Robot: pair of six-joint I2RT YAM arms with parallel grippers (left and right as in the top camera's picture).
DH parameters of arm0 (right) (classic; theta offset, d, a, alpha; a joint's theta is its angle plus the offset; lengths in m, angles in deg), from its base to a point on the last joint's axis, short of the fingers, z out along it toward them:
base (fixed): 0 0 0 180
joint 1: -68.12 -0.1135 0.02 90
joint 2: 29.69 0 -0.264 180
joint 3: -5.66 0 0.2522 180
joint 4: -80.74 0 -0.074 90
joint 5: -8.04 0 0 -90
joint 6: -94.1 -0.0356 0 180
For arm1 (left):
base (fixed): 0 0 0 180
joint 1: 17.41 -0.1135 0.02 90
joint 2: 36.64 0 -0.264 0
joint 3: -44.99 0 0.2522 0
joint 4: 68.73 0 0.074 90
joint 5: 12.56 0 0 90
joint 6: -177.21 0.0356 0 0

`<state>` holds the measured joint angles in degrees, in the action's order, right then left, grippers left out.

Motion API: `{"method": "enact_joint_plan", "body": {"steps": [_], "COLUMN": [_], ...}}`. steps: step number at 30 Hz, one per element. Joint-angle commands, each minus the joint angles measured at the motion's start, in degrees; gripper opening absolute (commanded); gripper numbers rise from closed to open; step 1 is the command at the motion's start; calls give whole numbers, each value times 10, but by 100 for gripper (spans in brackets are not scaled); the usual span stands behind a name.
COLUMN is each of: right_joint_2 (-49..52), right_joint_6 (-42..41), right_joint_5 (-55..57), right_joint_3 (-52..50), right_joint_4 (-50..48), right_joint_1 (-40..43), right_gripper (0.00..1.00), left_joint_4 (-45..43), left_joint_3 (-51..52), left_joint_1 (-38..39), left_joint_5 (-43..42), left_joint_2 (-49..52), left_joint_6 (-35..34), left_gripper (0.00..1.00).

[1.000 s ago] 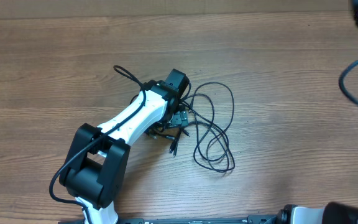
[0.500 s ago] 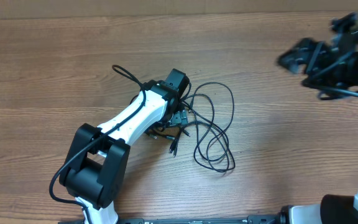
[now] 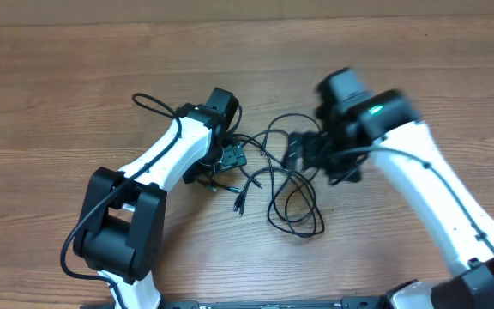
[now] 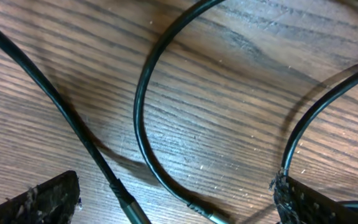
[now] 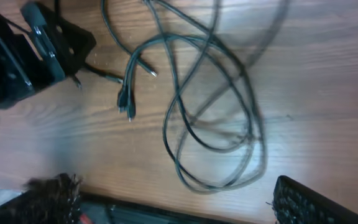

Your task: Untangle cables

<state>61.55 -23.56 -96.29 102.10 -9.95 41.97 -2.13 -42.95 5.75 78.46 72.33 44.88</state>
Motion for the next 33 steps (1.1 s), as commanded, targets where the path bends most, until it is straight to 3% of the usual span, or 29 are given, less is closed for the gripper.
{"method": "enact_joint_plan", "body": {"steps": [1, 4, 7, 10, 15, 16, 17, 22, 28, 33], "right_joint_2": [-6, -6, -6, -6, -6, -6, -6, -12, -14, -14], "right_joint_6": [-77, -104, -112, -161, -169, -157, -141, -67, 48, 84], "right_joint_5": [44, 44, 51, 103, 73, 58, 49, 48, 16, 5], "right_joint_3": [-77, -147, -193, -229, -291, -298, -297, -201, 62, 223], "right_joint_4": [-53, -116, -165, -190, -271, -286, -292, -243, -155, -175], "right_joint_1": [-62, -105, -130, -139, -139, -139, -138, -114, -47, -10], "right_gripper": [98, 91, 76, 71, 29, 11, 4, 4, 4, 4], "left_joint_4": [6, 10, 12, 11, 12, 12, 12, 11, 8, 5], "left_joint_3": [2, 2, 2, 2, 2, 2, 2, 2, 2, 2], "left_joint_1": [1, 1, 1, 1, 1, 1, 1, 1, 1, 0], "left_joint_5": [-9, -11, -11, -23, -33, -37, -39, -40, -41, -81], "left_joint_2": [-13, -13, -13, -13, -13, -13, -13, -14, -13, -14], "left_joint_6": [-12, -12, -12, -12, -12, -12, -12, -12, -12, 26], "left_gripper": [99, 99, 100, 99, 100, 100, 100, 99, 99, 100]}}
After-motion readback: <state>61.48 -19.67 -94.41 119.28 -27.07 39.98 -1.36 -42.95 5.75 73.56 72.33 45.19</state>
